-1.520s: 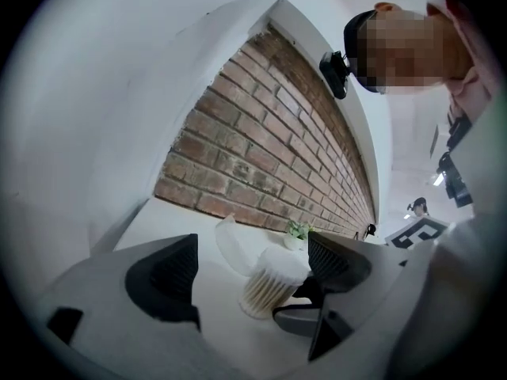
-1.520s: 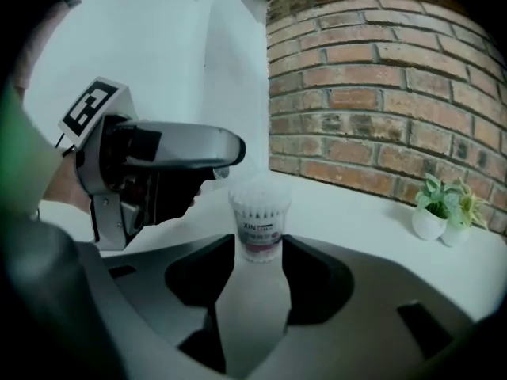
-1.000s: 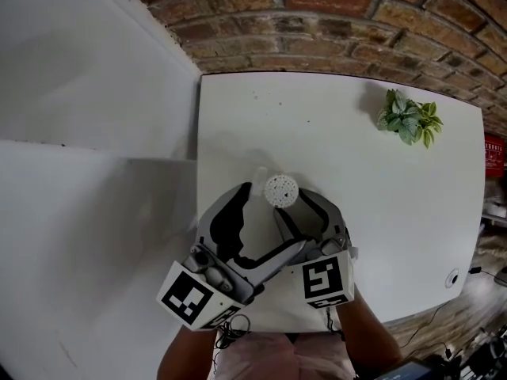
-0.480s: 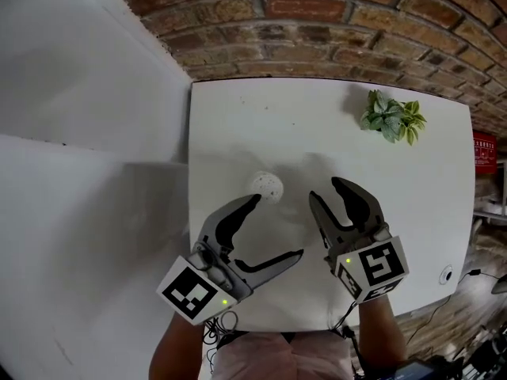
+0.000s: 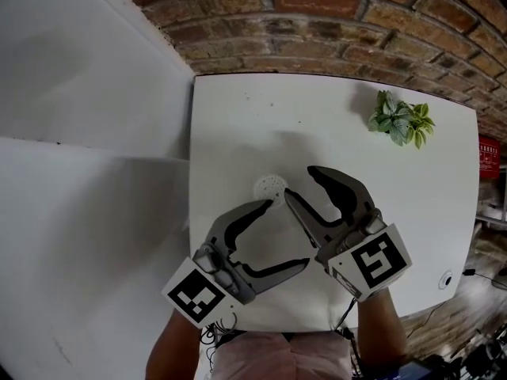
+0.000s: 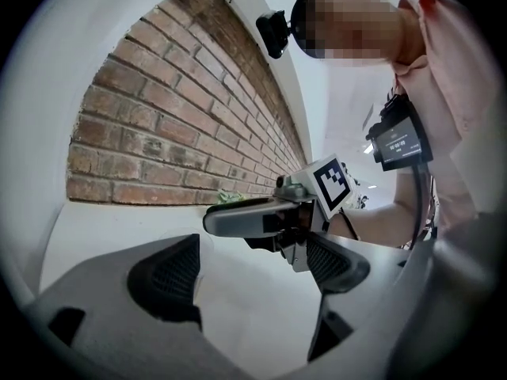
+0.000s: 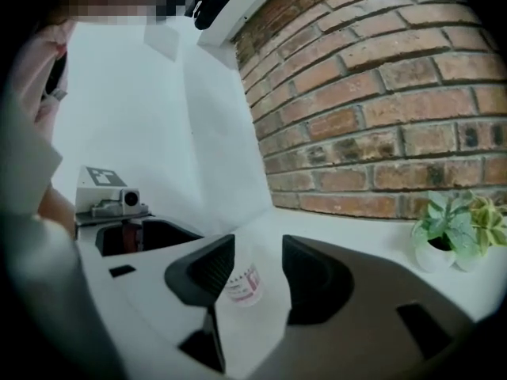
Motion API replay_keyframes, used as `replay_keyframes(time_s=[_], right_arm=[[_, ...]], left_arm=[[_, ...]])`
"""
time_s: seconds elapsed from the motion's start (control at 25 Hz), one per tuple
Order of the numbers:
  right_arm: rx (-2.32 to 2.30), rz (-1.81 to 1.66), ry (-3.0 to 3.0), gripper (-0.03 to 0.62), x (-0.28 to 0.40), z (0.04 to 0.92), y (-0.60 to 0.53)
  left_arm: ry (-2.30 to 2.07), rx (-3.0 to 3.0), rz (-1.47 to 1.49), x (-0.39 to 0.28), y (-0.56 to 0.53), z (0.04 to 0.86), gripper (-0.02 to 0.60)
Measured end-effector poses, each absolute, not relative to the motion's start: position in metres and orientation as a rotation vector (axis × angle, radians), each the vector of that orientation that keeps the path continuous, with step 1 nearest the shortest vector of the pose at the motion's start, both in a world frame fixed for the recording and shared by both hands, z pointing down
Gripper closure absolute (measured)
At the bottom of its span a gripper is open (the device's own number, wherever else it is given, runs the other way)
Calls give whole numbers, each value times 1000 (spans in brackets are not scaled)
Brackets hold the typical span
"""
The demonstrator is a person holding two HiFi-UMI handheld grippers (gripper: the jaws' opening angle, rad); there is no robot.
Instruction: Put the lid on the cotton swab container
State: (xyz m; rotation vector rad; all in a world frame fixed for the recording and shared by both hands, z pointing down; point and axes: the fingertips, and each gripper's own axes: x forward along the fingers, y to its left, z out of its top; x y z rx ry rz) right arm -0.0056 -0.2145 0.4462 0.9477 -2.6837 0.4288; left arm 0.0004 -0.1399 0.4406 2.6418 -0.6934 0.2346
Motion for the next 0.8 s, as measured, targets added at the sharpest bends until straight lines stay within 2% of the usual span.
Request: replay_keyframes(time_s=[0.36, 0.6, 0.68, 0.8], right_arm=[[850, 440, -2670, 407, -10, 460, -217], [971, 435, -2706, 410, 3, 432, -224], [1024, 428, -2707, 410, 10, 416, -221], [1119, 406, -2716, 435, 19, 387, -212]], left_arm=[[-643, 2701, 249, 11, -140, 441, 153], [-758, 2637, 199, -2, -143, 423, 159], [-871, 2601, 146, -16, -147, 405, 197], [-1063, 2621, 108, -36, -153, 370, 351]])
